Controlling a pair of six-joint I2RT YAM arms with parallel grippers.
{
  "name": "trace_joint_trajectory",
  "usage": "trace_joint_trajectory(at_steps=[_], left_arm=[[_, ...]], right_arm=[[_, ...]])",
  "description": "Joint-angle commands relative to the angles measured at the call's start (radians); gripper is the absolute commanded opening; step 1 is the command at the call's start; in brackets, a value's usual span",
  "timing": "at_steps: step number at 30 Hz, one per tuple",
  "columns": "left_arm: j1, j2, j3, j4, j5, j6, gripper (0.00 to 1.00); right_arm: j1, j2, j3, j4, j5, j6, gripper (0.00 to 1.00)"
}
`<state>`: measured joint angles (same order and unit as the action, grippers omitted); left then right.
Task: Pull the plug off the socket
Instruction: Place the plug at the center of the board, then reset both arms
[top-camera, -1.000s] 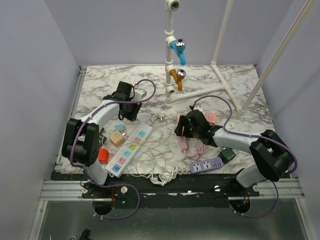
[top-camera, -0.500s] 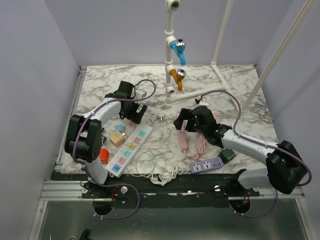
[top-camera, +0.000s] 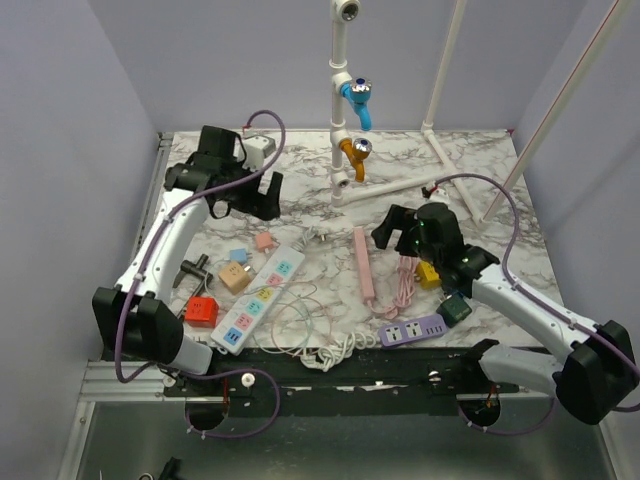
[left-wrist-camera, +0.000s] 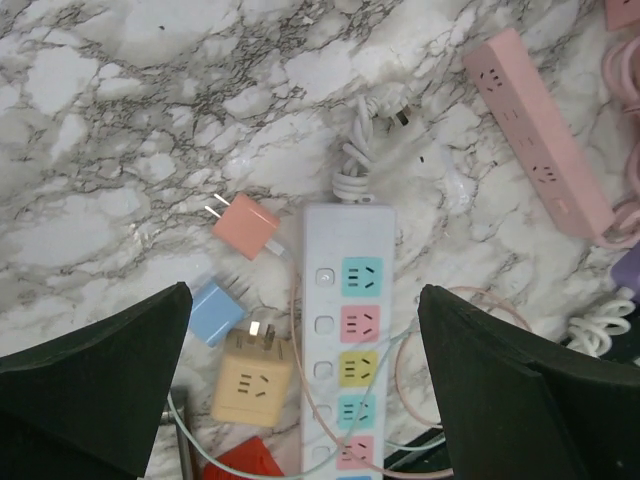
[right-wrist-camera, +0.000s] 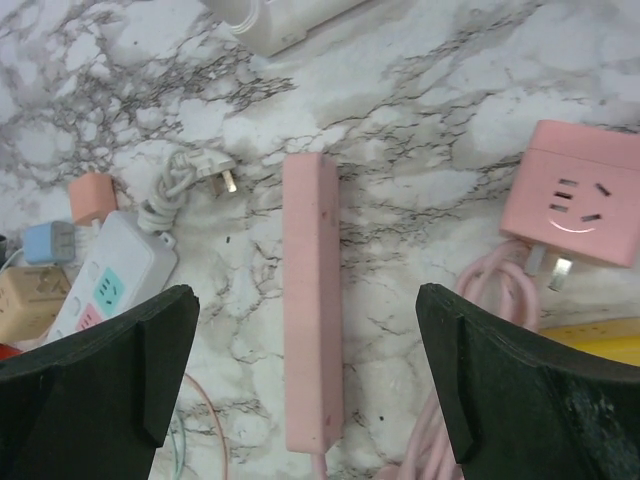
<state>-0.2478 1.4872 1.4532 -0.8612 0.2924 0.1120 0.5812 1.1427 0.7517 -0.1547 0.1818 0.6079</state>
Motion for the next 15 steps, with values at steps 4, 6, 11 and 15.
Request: trace_joint_trajectory(at_steps=[4,6,11,15], left_arm=[[0.237,-0.086,0.073,-0.163,0.265,-0.144,0.98],[0.312,-0.086,0.061,-0.177,0.265,-0.133,0.98],[0.460,-0.090,0.011,-0.199,0.306,-0.090,0.99],[0.574,-0.122,-0.034,-0.130,0.319,-0.083,0.99]], right_arm=[[-0.200,-0.026,0.039,-0.197,-0.053,-0.035,1.00],[-0.284,-0.021,0.036,-0.202,-0.111,-0.035,1.00],[-0.379,0.013,0.056,-0.211,-0.083,-0.028,1.00],[-0.399,0.072,0.096,-0.232,0.075,0.002,1.00]])
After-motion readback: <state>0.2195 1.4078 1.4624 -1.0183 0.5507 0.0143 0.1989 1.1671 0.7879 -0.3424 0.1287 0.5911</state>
